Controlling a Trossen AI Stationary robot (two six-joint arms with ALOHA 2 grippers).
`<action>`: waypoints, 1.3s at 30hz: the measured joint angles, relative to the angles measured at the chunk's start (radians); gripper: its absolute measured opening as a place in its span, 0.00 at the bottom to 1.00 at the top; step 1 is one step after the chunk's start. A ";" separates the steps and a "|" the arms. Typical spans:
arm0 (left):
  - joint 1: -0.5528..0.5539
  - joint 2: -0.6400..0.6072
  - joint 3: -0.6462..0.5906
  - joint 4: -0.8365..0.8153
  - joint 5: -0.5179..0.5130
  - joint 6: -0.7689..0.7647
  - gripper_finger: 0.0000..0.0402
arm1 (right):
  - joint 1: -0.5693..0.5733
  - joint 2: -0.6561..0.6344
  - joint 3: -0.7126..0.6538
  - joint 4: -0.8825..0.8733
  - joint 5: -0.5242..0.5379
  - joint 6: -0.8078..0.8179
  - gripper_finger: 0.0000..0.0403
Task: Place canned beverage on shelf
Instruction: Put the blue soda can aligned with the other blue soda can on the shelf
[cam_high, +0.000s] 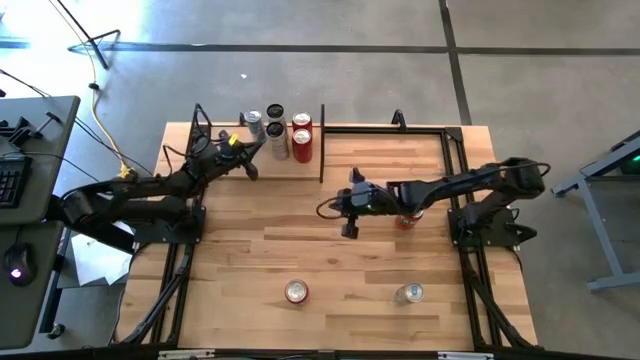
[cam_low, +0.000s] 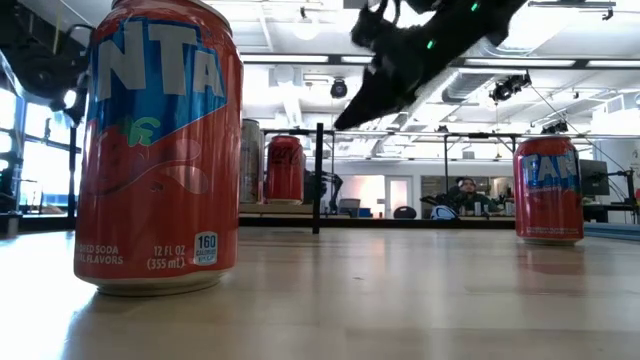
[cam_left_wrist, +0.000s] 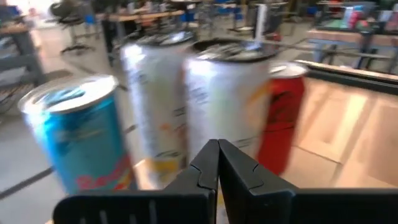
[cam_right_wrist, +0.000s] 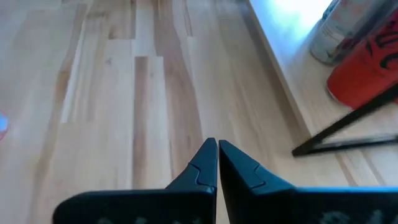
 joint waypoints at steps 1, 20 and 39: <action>-0.017 -0.019 0.000 -0.015 0.001 0.011 0.00 | 0.014 -0.018 0.000 -0.025 0.019 0.013 0.00; -0.131 -0.082 0.000 -0.050 0.079 0.073 0.00 | 0.299 -0.039 0.437 -0.964 0.055 0.645 0.09; -0.137 -0.082 0.000 -0.059 0.071 0.065 0.00 | 0.603 -0.037 0.445 -1.231 -0.305 1.769 0.60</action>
